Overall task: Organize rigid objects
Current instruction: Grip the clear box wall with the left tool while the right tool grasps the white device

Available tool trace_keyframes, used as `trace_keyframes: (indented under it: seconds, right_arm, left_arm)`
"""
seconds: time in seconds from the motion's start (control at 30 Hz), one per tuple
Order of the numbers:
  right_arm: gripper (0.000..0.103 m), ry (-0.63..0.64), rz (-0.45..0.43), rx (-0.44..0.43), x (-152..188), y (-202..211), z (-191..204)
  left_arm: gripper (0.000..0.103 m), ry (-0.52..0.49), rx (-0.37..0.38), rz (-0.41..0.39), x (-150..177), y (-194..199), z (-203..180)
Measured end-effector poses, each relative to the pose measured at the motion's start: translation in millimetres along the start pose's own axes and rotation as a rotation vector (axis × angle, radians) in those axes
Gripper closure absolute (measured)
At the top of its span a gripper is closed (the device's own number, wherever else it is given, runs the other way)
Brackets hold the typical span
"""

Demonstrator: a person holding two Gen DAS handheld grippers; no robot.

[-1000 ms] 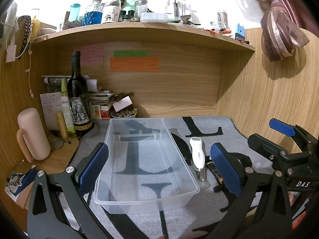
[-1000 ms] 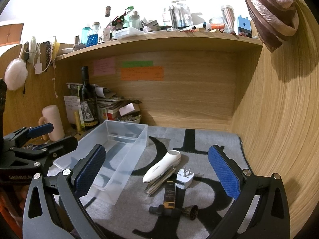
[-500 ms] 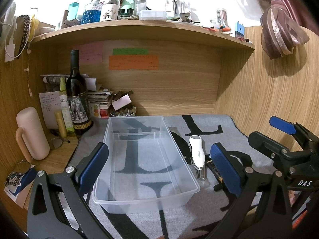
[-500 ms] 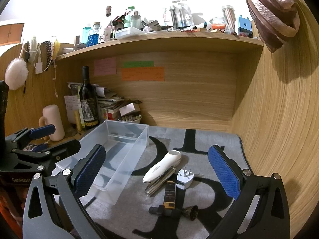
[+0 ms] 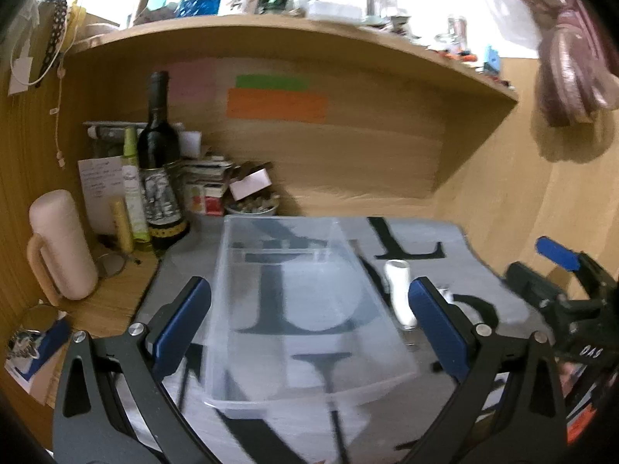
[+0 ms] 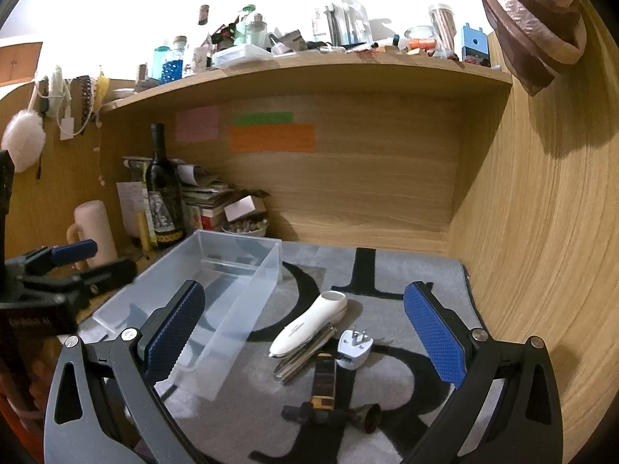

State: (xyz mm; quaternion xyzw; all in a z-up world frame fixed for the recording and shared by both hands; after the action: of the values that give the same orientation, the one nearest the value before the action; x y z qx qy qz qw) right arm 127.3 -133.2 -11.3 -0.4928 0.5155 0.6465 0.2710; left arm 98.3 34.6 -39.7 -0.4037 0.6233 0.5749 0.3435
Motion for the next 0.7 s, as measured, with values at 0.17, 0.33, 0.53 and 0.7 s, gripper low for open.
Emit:
trace_keyframes:
  seconds: [0.17, 0.33, 0.53, 0.7]
  right_arm:
    - [0.000, -0.017, 0.035, 0.002, 0, -13, -9]
    - [0.006, -0.003, 0.070, 0.017, 0, -27, -14]
    - [0.015, 0.009, 0.133, 0.032, 1, -49, -24]
    - [0.022, 0.007, 0.195, 0.036, 5, -67, -33]
  left_arm:
    - [0.020, 0.002, -0.038, 0.078, 2, -17, 26]
    - [0.028, 0.009, -0.074, 0.137, 5, -35, 55]
    - [0.036, 0.029, -0.061, 0.251, 11, -61, 79]
    - [0.044, 0.042, -0.018, 0.370, 21, -84, 89]
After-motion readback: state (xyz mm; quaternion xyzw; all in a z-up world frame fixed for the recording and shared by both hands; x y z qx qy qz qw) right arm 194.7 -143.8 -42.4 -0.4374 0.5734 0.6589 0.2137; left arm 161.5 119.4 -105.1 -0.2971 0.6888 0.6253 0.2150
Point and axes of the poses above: each gripper's, at about its wrist camera, not at the fingertips, and y roughly against the way its jaws point, z to its left, x to its underside, the point moved 7 cm from there along -y, roughly the way its jaws point, and after that the axes turned 1 degree about x, right-handed, at the moved point
